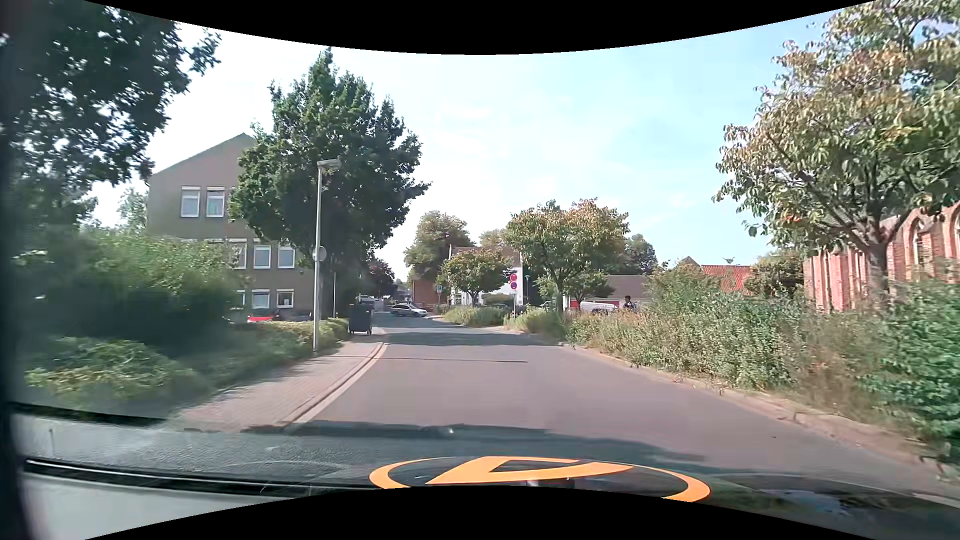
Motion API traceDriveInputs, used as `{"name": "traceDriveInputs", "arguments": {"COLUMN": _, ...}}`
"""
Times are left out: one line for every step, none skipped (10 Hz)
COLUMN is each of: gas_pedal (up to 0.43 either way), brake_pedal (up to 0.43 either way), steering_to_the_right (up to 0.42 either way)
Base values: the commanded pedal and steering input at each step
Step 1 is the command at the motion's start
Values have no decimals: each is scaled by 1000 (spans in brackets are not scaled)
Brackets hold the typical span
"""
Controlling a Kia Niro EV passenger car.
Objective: Follow the waypoints while adhering to traffic rules and regulations
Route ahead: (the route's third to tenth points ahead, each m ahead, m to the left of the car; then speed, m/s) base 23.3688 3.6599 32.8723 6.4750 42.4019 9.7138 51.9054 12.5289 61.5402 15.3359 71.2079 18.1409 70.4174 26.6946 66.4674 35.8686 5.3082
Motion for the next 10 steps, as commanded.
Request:
{"name": "traceDriveInputs", "arguments": {"gas_pedal": 39, "brake_pedal": 0, "steering_to_the_right": 54}}
{"name": "traceDriveInputs", "arguments": {"gas_pedal": 39, "brake_pedal": 0, "steering_to_the_right": 47}}
{"name": "traceDriveInputs", "arguments": {"gas_pedal": 39, "brake_pedal": 0, "steering_to_the_right": 33}}
{"name": "traceDriveInputs", "arguments": {"gas_pedal": 39, "brake_pedal": 0, "steering_to_the_right": 25}}
{"name": "traceDriveInputs", "arguments": {"gas_pedal": 39, "brake_pedal": 0, "steering_to_the_right": 20}}
{"name": "traceDriveInputs", "arguments": {"gas_pedal": 47, "brake_pedal": 0, "steering_to_the_right": 17}}
{"name": "traceDriveInputs", "arguments": {"gas_pedal": 47, "brake_pedal": 0, "steering_to_the_right": 13}}
{"name": "traceDriveInputs", "arguments": {"gas_pedal": 47, "brake_pedal": 0, "steering_to_the_right": 8}}
{"name": "traceDriveInputs", "arguments": {"gas_pedal": 47, "brake_pedal": 0, "steering_to_the_right": 4}}
{"name": "traceDriveInputs", "arguments": {"gas_pedal": 47, "brake_pedal": 0, "steering_to_the_right": 0}}
